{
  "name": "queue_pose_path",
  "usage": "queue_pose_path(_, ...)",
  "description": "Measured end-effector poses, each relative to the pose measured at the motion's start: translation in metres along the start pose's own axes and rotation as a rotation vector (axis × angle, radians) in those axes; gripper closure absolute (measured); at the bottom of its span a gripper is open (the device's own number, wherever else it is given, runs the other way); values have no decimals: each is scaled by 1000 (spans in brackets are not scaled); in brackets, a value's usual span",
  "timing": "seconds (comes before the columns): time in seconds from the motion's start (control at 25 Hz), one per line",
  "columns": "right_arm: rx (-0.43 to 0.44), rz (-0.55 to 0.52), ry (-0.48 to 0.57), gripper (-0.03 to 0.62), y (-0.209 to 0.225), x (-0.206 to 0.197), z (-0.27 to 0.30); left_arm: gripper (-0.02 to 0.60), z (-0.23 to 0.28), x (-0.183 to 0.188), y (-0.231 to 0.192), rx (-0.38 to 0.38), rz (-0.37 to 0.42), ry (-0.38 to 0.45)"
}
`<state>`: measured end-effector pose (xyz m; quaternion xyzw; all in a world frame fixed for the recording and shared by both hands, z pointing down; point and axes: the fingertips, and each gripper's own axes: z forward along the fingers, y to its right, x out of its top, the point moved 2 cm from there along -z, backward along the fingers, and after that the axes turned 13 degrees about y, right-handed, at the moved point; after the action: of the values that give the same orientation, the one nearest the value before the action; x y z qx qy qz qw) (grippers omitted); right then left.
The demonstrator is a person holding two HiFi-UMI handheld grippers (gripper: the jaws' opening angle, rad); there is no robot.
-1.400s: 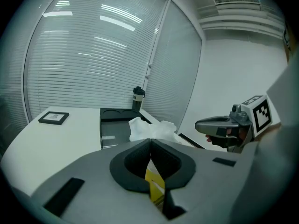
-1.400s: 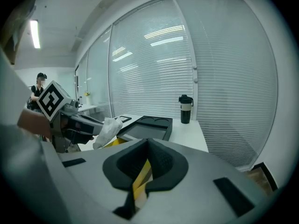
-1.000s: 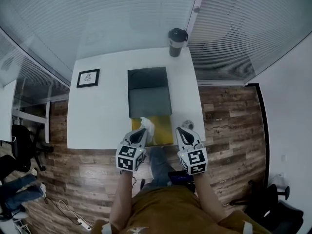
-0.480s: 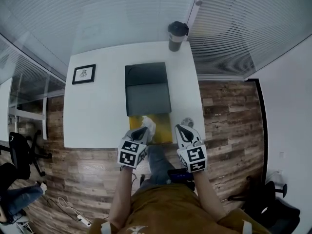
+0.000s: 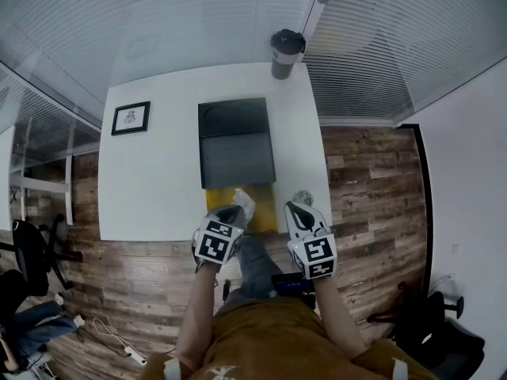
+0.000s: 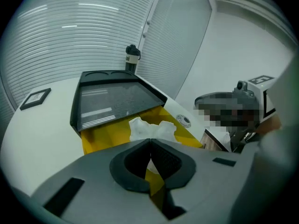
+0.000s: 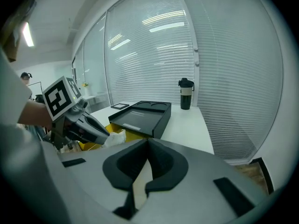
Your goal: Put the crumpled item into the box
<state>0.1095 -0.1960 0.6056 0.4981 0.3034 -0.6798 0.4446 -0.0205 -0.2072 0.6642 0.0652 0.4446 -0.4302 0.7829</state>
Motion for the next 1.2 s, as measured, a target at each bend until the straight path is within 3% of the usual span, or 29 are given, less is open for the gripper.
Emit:
queue_pose_path(0.36,-6,4,-12,582,7,-4,-1,554,15,-15,10,-17,41,-101)
queue_pose_path(0.76,-15,19,-14,582,12,-9,-2,551,17,-13,8,0,29,-99)
queue_pose_path(1.2,-29,1,1,582,13,-2,-8,483,12,-2,9,-12,-24,-21)
